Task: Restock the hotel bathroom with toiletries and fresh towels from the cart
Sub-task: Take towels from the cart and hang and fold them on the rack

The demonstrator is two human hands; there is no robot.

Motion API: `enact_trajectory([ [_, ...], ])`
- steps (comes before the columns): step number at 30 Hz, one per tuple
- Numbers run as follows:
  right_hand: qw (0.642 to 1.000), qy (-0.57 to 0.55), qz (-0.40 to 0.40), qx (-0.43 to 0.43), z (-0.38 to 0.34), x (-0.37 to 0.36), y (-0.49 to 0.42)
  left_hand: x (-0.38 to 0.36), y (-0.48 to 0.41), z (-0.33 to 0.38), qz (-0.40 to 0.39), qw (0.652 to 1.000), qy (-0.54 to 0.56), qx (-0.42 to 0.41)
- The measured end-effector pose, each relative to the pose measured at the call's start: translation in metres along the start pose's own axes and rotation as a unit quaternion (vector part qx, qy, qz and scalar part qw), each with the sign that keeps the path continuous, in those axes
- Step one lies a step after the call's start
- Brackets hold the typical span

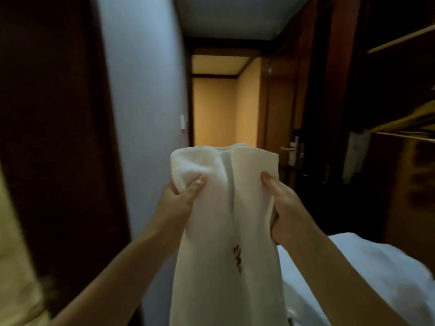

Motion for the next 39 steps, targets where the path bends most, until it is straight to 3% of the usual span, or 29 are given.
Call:
enact_trajectory([
  [8, 0.985, 0.041, -0.166, 0.028, 0.024, -0.117, 0.023, 0.112, 0.049, 0.076, 0.056, 0.993, -0.100, -0.034],
  [20, 0.953, 0.021, -0.301, 0.041, 0.075, -0.334, 0.056, 0.289, 0.081, 0.174, 0.151, 0.978, -0.142, -0.032],
  [31, 0.959, -0.006, -0.281, -0.042, 0.151, -0.517, 0.053, 0.457, 0.075, 0.221, 0.254, 0.958, -0.124, -0.053],
  [39, 0.966, -0.012, -0.236, -0.102, 0.204, -0.602, 0.021, 0.566, 0.060, 0.222, 0.366, 0.930, -0.008, -0.043],
])
Point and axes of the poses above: each hand's wrist, its own y-axis away from the middle knuckle, its own x-axis out of the back of the hand, z = x × y, the point moved 2 cm from there along -y, towards the middle knuckle, and after that the axes turned 14 degrees about y, right-handed, at the moved point
